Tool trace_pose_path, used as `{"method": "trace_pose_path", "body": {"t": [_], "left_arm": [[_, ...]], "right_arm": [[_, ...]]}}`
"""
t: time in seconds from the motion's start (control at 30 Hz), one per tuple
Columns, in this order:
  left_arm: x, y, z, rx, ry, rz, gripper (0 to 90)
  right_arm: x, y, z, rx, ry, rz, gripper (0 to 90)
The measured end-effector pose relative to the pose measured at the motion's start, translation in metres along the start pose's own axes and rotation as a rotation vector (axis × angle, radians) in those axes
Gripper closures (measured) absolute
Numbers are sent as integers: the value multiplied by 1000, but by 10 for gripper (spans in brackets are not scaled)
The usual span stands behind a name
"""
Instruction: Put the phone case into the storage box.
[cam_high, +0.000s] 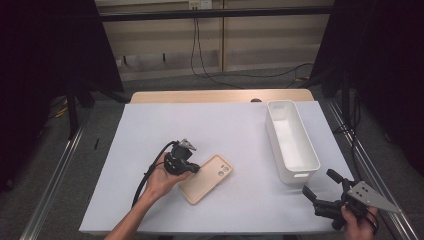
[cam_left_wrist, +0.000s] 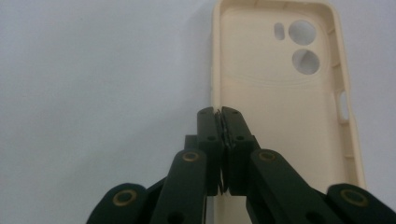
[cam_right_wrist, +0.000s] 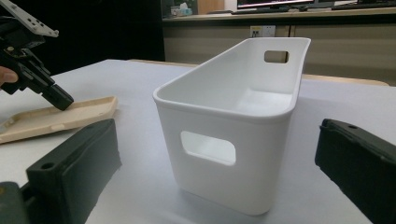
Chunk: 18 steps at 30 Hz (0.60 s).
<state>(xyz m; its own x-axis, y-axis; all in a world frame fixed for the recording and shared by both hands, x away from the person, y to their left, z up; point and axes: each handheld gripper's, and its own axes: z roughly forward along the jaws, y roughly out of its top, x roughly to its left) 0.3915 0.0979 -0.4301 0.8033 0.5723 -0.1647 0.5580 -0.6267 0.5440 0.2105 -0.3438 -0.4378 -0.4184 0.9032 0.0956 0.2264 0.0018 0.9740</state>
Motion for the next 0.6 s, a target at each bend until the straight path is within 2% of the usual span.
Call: {"method": "trace_pose_path", "body": {"t": [0.1,0.17,0.3,0.33,0.5,0.6], "left_arm": [[0,0,-4,-35,10,-2,875],[-1,-1,-6,-68,17,-19,875],[0,-1,-9,-106,27,-21,875],[0,-1,-10,-111,31,-9,875],[-1,-2,-19,-163,42,-21,875],[0,-3,-22,-187,57,-9,875]], "right_arm": [[0,0,0,0,-1,0,0],[0,0,0,0,-1,0,0],[0,0,0,1,-1,0,0],[0,0,0,0,-1,0,0],[0,0,0,0,0,1,0],[0,0,0,-1,-1,1,0]]}}
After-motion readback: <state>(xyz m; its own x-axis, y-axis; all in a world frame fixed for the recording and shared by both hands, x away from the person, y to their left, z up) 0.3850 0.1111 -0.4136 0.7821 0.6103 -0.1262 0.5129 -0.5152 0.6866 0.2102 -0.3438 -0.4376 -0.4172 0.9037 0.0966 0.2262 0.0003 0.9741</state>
